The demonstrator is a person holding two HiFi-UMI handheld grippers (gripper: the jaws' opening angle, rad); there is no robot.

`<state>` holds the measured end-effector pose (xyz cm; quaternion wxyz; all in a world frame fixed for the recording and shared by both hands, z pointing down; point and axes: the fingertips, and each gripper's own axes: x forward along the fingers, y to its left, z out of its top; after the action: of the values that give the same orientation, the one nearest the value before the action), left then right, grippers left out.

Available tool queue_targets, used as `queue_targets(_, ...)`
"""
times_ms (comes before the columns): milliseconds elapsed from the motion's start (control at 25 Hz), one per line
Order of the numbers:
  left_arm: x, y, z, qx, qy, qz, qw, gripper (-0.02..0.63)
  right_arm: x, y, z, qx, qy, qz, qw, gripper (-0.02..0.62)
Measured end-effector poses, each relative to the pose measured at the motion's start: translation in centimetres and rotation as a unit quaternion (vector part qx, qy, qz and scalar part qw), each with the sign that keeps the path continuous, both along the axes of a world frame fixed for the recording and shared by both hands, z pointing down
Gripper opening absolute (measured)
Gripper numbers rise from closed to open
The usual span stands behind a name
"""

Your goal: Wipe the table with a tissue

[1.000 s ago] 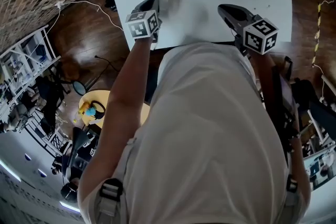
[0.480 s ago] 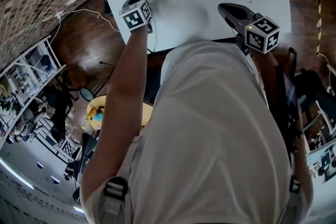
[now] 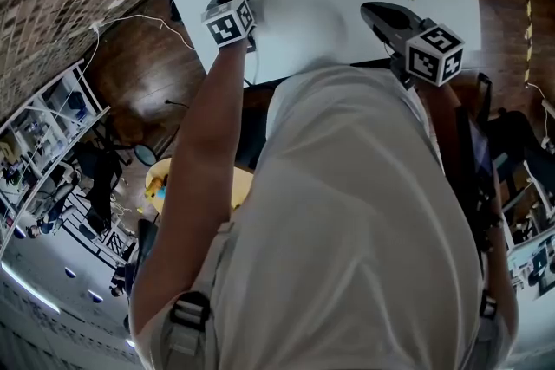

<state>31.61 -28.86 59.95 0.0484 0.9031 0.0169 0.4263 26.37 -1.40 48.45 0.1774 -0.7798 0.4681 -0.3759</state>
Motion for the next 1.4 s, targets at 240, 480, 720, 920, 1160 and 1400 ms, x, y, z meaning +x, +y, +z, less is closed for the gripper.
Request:
queue_targets(240,-0.1,2.9,0.2,0.006,0.008,0.025,0.9996,0.021,0.1,0.0,0.1,0.003,0.0,-0.004,1.0,0.008)
queue_targets(480,-1.5,8.2,0.9,-0.009,0.007,0.106,0.9943,0.021,0.4,-0.1,0.1,0.0,0.001,-0.007,1.0,0.008)
queue_targets(720,-3.8,12.8,1.3,-0.024,-0.101,0.205,0.9732,0.02,0.3,-0.5,-0.4,-0.004,0.009,-0.007,1.0,0.008)
queue_targets(920,-5.5,14.5,-1.0,-0.066,-0.068,0.233,0.9678,0.021,-0.2,-1.5,-0.7,-0.009,0.015,0.003,1.0,0.008)
queue_targets(1160,-8.9,12.9,-1.5,-0.077,-0.056,0.247,0.9643,0.021,-1.9,-3.4,-0.4,-0.016,0.018,0.021,0.999,0.008)
queue_targets(1400,-10.1,9.2,-2.0,-0.075,-0.034,0.246,0.9657,0.021,-3.9,-5.4,-0.8,-0.02,0.029,0.042,0.998,0.008)
